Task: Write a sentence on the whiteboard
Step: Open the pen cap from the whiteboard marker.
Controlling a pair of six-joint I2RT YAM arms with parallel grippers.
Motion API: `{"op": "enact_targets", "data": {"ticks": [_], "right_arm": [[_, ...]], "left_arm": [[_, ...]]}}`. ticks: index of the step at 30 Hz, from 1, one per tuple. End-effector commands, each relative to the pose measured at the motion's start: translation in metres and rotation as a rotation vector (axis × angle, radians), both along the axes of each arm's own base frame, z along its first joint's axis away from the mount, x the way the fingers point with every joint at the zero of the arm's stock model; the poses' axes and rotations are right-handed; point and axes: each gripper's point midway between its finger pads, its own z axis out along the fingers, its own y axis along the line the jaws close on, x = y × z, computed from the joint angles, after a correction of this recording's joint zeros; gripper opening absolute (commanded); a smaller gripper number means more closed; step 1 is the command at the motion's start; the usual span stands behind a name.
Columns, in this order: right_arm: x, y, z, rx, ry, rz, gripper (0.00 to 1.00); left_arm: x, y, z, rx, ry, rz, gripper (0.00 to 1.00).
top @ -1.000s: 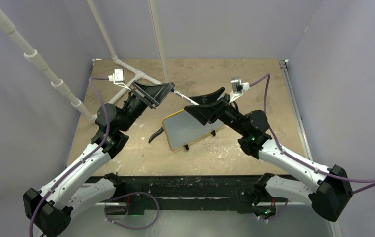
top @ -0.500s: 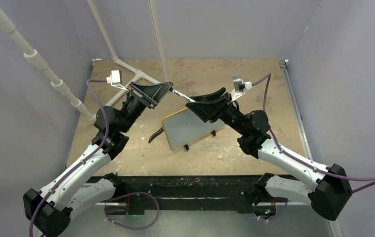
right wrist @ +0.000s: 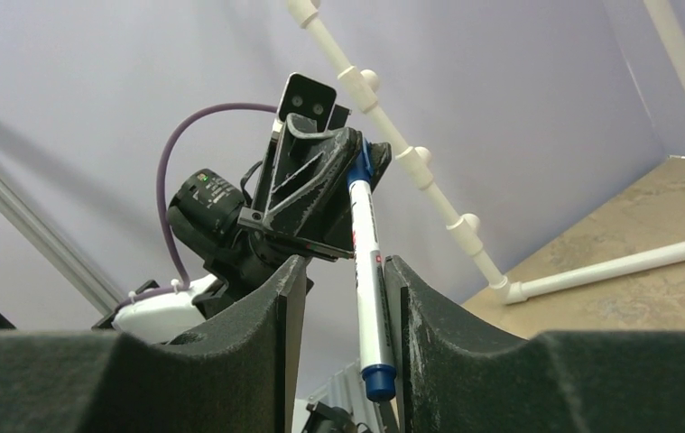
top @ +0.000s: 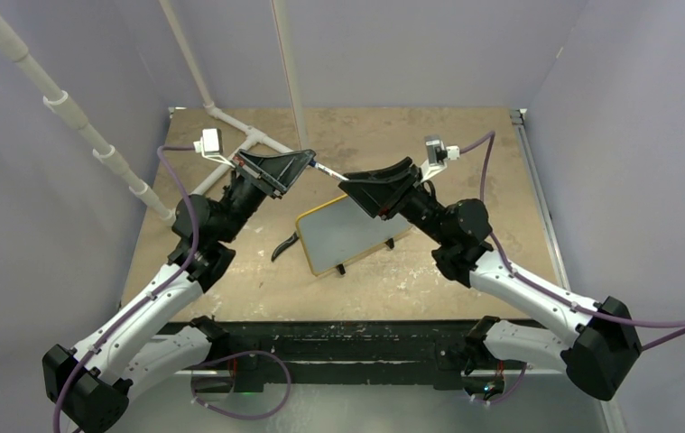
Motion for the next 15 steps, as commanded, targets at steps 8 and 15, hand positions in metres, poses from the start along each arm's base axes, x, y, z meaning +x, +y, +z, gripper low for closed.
{"op": "enact_targets", "data": {"ticks": [8, 15], "right_arm": [[0.0020, 0.0022, 0.0278, 0.045, -0.032, -0.003, 0.35], [0.0084, 0.0039, 0.0218, 0.024, -0.009, -0.024, 0.32]], "left_arm": [[-0.0049, 0.0052, 0.0091, -0.029, -0.047, 0.012, 0.00], [-0.0051, 0.0059, 0.0099, -0.030, -0.051, 0.017, 0.00]]}}
